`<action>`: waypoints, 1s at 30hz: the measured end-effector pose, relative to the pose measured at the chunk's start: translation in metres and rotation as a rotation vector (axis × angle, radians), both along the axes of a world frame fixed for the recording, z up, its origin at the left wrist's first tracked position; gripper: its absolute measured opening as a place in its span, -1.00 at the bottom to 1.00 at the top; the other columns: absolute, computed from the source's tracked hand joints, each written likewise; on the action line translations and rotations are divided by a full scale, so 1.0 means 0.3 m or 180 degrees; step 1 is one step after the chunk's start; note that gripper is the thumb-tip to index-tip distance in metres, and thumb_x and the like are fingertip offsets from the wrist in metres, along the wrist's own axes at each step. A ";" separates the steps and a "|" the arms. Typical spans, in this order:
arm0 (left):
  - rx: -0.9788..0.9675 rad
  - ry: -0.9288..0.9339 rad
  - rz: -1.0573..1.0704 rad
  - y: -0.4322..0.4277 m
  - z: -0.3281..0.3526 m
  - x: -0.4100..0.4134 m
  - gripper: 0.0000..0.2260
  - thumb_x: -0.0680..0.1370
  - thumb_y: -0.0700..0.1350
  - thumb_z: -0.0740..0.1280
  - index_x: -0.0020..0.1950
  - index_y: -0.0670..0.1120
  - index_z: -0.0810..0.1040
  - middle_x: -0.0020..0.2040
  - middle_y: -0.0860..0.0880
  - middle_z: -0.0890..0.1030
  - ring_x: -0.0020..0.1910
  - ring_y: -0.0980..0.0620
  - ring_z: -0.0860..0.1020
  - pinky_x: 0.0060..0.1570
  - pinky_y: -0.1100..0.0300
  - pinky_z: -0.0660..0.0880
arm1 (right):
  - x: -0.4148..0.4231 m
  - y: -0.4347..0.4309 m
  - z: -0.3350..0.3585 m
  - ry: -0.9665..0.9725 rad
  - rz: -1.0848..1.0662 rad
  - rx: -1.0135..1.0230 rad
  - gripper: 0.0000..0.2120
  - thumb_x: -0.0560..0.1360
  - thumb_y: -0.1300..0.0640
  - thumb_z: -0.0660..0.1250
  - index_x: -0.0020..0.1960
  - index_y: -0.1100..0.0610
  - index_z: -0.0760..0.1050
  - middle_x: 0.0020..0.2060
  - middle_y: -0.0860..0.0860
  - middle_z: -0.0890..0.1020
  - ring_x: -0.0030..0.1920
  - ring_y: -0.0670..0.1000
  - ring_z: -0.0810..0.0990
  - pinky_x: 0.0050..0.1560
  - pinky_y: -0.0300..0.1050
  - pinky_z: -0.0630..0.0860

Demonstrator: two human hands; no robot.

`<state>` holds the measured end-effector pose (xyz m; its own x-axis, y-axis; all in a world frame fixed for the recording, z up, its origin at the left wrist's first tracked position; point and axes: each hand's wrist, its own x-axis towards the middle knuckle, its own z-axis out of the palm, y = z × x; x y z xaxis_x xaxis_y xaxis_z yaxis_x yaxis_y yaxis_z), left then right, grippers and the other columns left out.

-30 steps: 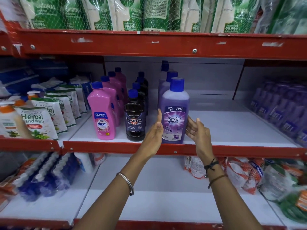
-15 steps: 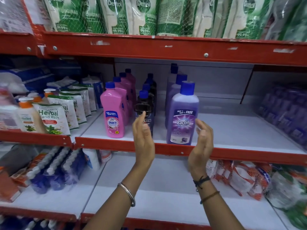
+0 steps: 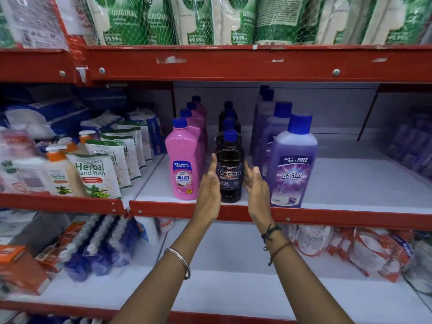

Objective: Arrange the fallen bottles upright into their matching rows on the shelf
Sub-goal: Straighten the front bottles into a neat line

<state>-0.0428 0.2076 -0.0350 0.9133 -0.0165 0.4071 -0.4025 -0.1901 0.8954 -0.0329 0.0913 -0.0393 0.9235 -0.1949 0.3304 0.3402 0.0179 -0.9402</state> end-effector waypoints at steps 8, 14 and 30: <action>0.0254 -0.0140 -0.0107 0.008 0.010 -0.027 -0.36 0.36 0.47 -0.23 0.43 0.36 -0.04 0.36 0.47 0.08 0.38 0.44 0.06 0.39 0.27 0.01 | -0.056 -0.024 0.011 -0.0240 -0.0052 0.0017 -0.52 0.58 -0.11 -0.04 0.37 0.06 0.39 0.20 -0.14 0.55 0.23 -0.18 0.53 0.25 -0.22 0.45; 0.0233 -0.0072 -0.0184 0.025 0.016 -0.053 -0.40 0.37 0.47 -0.21 0.41 0.40 -0.04 0.42 0.37 0.07 0.49 0.21 0.04 0.47 0.11 0.02 | -0.093 -0.004 0.013 -0.0259 -0.0126 0.0025 -0.51 0.58 -0.12 -0.05 0.38 0.05 0.38 0.27 -0.05 0.53 0.27 -0.11 0.51 0.38 0.00 0.40; -0.0461 -0.0181 0.0106 0.319 0.067 0.051 -0.14 0.27 0.56 -0.14 0.48 0.18 0.11 0.37 0.21 0.26 0.18 0.51 0.36 0.07 0.46 0.41 | -0.043 0.356 0.053 -0.0102 0.0451 -0.0583 -0.53 0.62 -0.07 -0.09 0.51 0.00 0.05 0.47 -0.13 0.21 0.39 -0.25 0.19 0.14 -0.65 0.16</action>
